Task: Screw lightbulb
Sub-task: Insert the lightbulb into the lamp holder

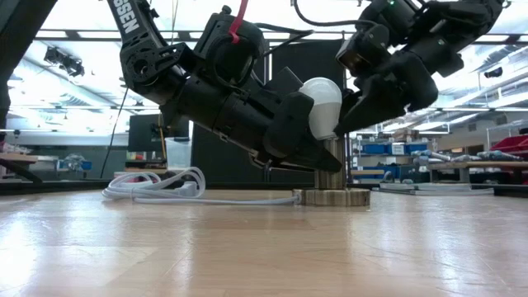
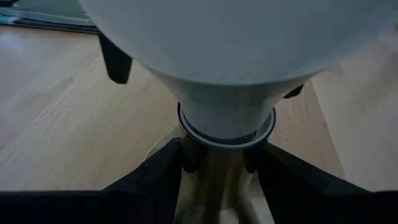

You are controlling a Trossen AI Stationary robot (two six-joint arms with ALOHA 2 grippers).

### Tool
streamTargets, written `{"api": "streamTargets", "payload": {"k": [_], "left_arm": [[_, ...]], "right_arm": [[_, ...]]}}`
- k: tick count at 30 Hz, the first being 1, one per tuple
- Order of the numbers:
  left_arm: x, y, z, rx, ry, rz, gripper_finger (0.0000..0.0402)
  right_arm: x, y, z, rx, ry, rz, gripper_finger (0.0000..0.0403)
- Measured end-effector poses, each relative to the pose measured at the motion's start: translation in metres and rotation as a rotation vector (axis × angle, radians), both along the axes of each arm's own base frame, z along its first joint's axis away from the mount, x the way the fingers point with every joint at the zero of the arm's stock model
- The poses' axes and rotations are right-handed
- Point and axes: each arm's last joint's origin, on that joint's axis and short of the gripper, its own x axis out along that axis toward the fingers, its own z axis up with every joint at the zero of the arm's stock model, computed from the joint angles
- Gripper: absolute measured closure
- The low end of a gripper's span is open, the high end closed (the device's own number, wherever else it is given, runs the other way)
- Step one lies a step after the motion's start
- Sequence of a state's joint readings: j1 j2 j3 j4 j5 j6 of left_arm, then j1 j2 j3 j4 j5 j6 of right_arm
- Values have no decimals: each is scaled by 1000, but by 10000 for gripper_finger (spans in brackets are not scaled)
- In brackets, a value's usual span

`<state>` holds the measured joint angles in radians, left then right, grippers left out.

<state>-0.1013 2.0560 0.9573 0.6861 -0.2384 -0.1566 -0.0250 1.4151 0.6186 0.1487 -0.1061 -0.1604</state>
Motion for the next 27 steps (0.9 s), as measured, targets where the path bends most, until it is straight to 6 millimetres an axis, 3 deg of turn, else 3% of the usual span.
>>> {"api": "streamTargets", "payload": {"k": [7,19,27], "left_arm": [[0,0,0,0,-2,2,204],[0,1,1,1,-21,11,204],[1,1,1,4,-23,18,204]], "right_arm": [[4,1,3,38,-51,5,86],[-10,1,-15,168,-106,-107,94],[-10,8,-16,146,-106,-161,99]]}}
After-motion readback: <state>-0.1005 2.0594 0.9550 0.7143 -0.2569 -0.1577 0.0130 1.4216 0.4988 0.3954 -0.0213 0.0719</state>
